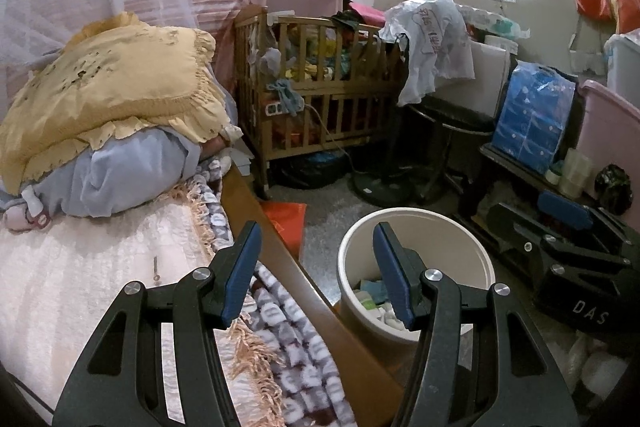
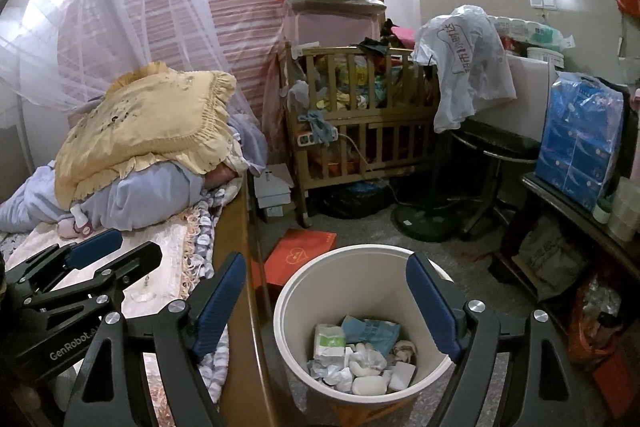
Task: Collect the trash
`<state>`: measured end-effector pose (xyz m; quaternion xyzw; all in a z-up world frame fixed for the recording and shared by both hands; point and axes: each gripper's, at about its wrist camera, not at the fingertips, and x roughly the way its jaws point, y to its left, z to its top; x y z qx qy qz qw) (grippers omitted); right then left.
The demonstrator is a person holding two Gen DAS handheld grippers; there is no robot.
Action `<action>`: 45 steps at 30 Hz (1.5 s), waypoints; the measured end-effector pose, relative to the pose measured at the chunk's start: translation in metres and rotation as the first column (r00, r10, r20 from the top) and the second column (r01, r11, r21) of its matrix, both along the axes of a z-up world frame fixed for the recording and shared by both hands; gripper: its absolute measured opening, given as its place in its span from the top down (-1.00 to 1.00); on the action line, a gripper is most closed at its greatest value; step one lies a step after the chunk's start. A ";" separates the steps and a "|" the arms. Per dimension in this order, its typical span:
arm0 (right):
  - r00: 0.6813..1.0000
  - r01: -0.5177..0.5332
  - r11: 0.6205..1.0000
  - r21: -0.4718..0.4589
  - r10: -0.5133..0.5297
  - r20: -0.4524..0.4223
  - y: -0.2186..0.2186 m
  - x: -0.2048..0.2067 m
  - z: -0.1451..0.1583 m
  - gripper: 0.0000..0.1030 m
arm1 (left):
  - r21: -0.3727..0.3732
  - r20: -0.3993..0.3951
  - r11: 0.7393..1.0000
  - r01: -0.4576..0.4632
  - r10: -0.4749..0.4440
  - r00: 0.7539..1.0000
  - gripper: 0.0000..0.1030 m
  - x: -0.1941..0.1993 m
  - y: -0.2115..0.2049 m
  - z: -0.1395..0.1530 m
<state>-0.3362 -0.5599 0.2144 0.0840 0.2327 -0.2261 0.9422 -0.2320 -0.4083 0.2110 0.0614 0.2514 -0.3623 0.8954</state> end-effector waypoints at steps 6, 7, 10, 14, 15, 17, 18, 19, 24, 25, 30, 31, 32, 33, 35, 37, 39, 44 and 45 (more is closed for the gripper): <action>1.000 -0.001 1.000 -0.001 0.001 0.000 -0.001 0.000 0.000 -0.57 | -0.019 -0.010 1.000 -0.009 0.009 1.000 -0.10 0.001 0.003 0.001; 1.000 -0.001 1.000 -0.002 0.001 0.000 -0.001 0.000 0.000 -0.57 | -0.018 -0.008 1.000 -0.009 0.008 1.000 -0.10 0.001 0.003 0.001; 1.000 -0.002 1.000 -0.002 0.002 -0.001 -0.001 0.000 0.000 -0.57 | -0.017 -0.009 1.000 -0.009 0.008 1.000 -0.10 0.002 0.003 0.001; 1.000 -0.002 1.000 -0.003 0.002 -0.004 0.000 -0.001 0.002 -0.58 | -0.019 -0.011 1.000 -0.009 0.008 1.000 -0.10 0.002 0.003 0.002; 1.000 -0.002 1.000 -0.003 0.002 -0.003 0.001 -0.001 0.002 -0.58 | -0.019 -0.012 1.000 -0.007 0.007 1.000 -0.10 0.002 0.003 0.001; 1.000 -0.001 1.000 -0.001 0.001 -0.003 0.000 -0.003 0.004 -0.59 | -0.019 -0.013 1.000 -0.008 0.008 1.000 -0.10 0.002 0.003 0.001; 1.000 -0.002 1.000 -0.003 0.002 -0.004 0.000 -0.001 0.003 -0.59 | -0.019 -0.013 1.000 -0.007 0.007 1.000 -0.10 0.002 0.003 0.001; 1.000 -0.002 1.000 -0.003 0.002 -0.005 0.000 -0.001 0.003 -0.59 | -0.018 -0.013 1.000 -0.007 0.006 1.000 -0.10 0.002 0.003 0.002; 1.000 -0.005 1.000 -0.001 0.005 -0.011 -0.001 -0.002 0.004 -0.60 | -0.016 -0.014 1.000 -0.006 0.005 1.000 -0.10 0.002 0.003 0.002; 1.000 -0.005 1.000 -0.001 0.005 -0.012 -0.001 -0.002 0.005 -0.60 | -0.016 -0.015 1.000 -0.005 0.005 1.000 -0.10 0.002 0.002 0.002; 1.000 -0.005 1.000 -0.001 0.005 -0.012 0.000 -0.002 0.004 -0.61 | -0.015 -0.015 1.000 -0.007 0.006 1.000 -0.10 0.002 0.002 0.002; 1.000 -0.006 1.000 -0.002 0.006 -0.012 0.000 -0.002 0.005 -0.61 | -0.015 -0.012 1.000 -0.008 0.008 1.000 -0.10 0.002 0.003 0.002; 1.000 -0.008 1.000 -0.003 0.008 -0.015 0.000 -0.001 0.004 -0.62 | -0.014 -0.012 1.000 -0.009 0.009 1.000 -0.10 0.002 0.003 0.002; 1.000 -0.011 1.000 -0.005 0.010 -0.021 -0.001 0.000 0.004 -0.62 | -0.015 -0.013 1.000 -0.009 0.008 1.000 -0.10 0.003 0.004 0.001; 0.999 -0.014 1.000 -0.010 0.013 -0.031 -0.003 0.003 0.003 -0.62 | -0.014 -0.017 1.000 -0.007 0.007 1.000 -0.10 0.003 0.004 0.001; 0.999 -0.019 1.000 -0.012 0.018 -0.035 -0.005 0.006 0.004 -0.62 | -0.013 -0.013 1.000 -0.009 0.009 1.000 -0.10 0.004 0.003 0.000; 0.999 -0.018 1.000 -0.014 0.018 -0.035 -0.005 0.007 0.004 -0.62 | -0.015 -0.014 1.000 -0.009 0.009 1.000 -0.10 0.005 0.004 -0.001; 0.999 -0.019 1.000 -0.012 0.018 -0.038 -0.006 0.008 0.005 -0.63 | -0.021 -0.024 1.000 -0.020 0.019 1.000 -0.10 0.010 0.007 -0.005; 0.999 -0.019 1.000 -0.011 0.018 -0.040 -0.007 0.009 0.005 -0.63 | -0.020 -0.027 1.000 -0.020 0.020 0.999 -0.10 0.011 0.007 -0.006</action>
